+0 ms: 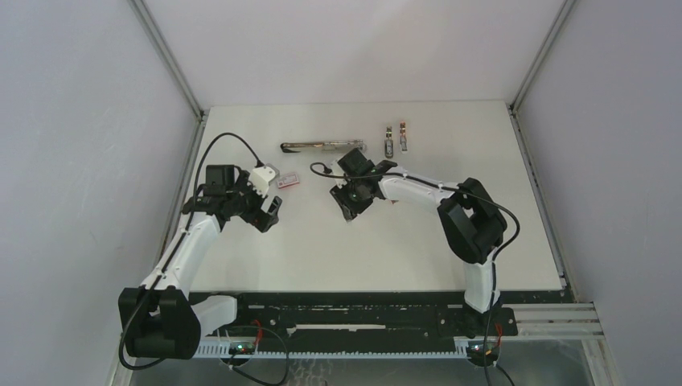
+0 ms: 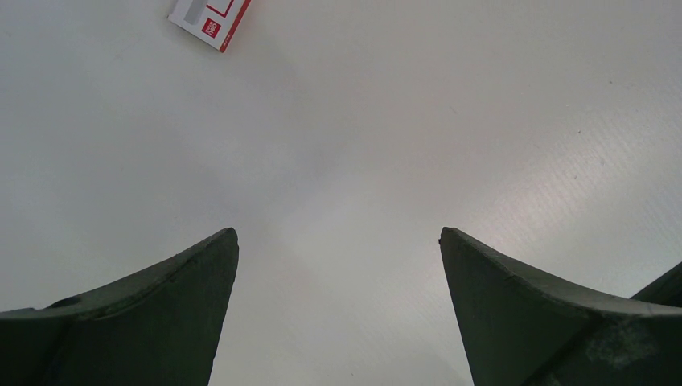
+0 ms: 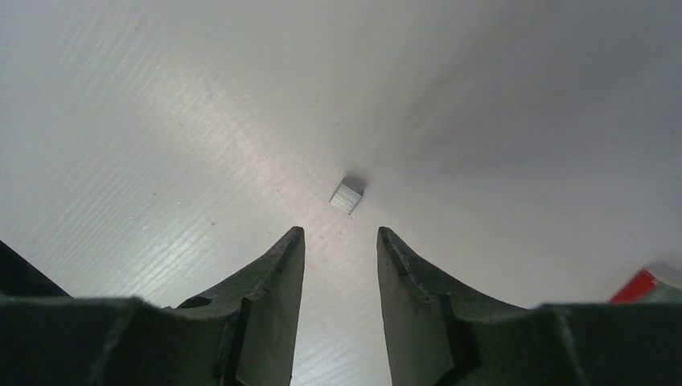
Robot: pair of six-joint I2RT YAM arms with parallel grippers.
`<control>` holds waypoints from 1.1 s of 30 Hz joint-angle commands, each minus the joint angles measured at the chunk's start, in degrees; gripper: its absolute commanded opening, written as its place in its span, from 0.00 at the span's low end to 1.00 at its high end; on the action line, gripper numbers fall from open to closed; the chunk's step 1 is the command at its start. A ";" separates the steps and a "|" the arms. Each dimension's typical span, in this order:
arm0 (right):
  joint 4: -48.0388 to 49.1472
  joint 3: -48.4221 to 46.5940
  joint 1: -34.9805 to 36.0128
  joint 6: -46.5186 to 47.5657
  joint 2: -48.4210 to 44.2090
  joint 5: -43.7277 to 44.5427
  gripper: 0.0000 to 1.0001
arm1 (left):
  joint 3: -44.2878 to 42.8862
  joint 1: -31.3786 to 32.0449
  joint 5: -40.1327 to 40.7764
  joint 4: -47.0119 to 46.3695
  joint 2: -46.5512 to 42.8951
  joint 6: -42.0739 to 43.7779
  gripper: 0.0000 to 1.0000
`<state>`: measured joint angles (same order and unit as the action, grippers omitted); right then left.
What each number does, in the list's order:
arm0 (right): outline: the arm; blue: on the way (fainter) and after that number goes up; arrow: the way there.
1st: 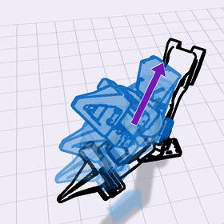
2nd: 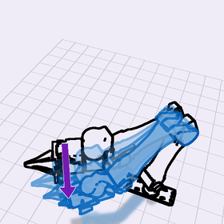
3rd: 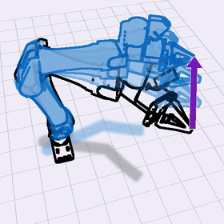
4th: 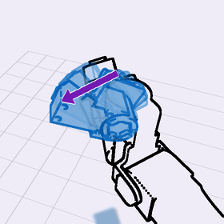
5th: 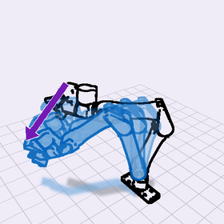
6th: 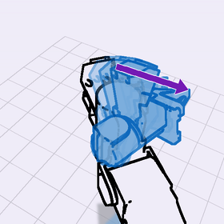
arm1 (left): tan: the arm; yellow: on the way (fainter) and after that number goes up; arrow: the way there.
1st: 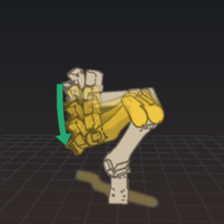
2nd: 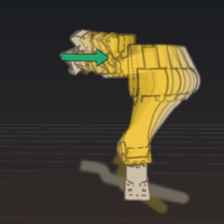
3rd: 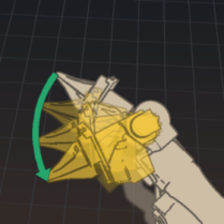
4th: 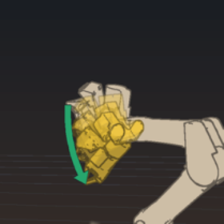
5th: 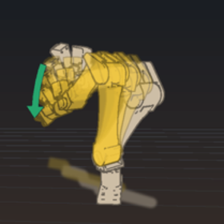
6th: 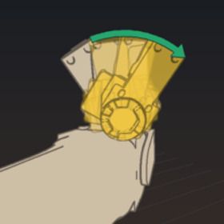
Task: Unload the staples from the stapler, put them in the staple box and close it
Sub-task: Pick up the staple from the center of the board.
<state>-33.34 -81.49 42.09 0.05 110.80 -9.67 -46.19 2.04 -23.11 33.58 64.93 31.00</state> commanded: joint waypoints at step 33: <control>-0.40 -5.69 2.04 -6.67 7.58 4.00 0.37 | -0.56 -0.74 -0.53 -1.28 -0.88 0.46 1.00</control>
<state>-34.20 -84.97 43.59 -6.48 118.15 -7.05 -46.19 1.85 -22.74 33.56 64.93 31.00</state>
